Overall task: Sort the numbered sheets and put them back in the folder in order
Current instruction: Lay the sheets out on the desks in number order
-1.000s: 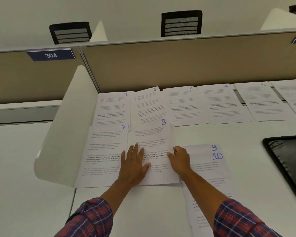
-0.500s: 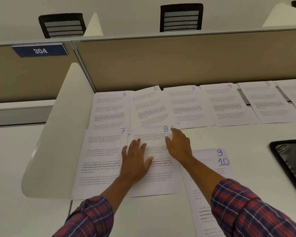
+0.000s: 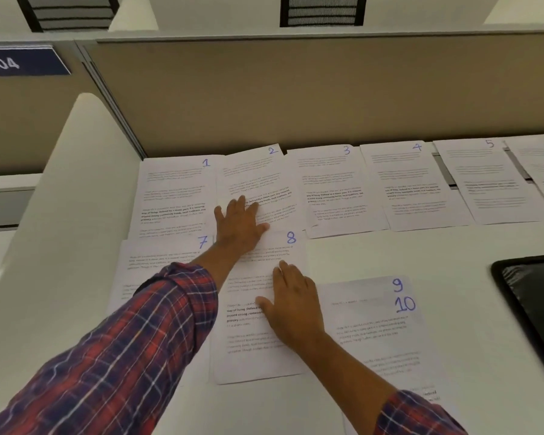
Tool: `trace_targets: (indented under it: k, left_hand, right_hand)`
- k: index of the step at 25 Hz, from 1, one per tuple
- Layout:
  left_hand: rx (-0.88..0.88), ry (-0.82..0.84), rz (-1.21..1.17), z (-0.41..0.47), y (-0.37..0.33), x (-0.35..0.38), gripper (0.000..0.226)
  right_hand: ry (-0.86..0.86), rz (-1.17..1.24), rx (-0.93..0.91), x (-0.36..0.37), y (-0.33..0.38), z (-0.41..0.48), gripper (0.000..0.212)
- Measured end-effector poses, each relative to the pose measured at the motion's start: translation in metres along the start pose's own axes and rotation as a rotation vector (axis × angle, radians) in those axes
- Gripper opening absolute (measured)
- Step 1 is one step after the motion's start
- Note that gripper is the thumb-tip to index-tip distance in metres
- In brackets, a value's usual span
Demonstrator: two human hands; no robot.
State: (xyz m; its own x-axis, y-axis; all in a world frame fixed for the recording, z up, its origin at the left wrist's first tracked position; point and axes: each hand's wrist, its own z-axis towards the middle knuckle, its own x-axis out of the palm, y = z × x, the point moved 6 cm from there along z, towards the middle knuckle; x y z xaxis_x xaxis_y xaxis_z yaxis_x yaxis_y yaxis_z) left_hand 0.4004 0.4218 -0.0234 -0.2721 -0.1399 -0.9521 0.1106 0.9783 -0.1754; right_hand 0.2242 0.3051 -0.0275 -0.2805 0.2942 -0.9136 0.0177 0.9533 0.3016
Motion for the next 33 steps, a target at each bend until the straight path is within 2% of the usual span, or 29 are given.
trace_targets:
  k: [7,13,17,21,26,33]
  left_hand:
    - [0.043,0.054,0.037,0.013,0.008,-0.009,0.073]
    - [0.071,0.093,0.062,0.012,0.014,-0.015,0.061]
    - [0.08,0.027,0.033,0.005,0.013,-0.018,0.057]
    - [0.087,-0.024,0.039,-0.015,0.001,-0.015,0.065]
    - [0.151,-0.076,0.053,-0.061,-0.03,-0.005,0.074]
    - [0.265,-0.024,0.067,-0.146,-0.104,0.04,0.077]
  right_hand:
    - [0.011,0.003,-0.026,0.008,-0.003,-0.001,0.082]
    - [0.027,0.021,-0.022,0.009,-0.003,-0.001,0.081]
    - [0.001,0.057,-0.027,0.004,-0.01,-0.001,0.081]
    - [-0.04,0.025,-0.008,-0.007,-0.028,-0.005,0.08]
    - [-0.112,0.023,0.079,-0.021,-0.066,-0.022,0.077]
    - [-0.268,0.081,0.312,-0.054,-0.168,-0.063,0.061]
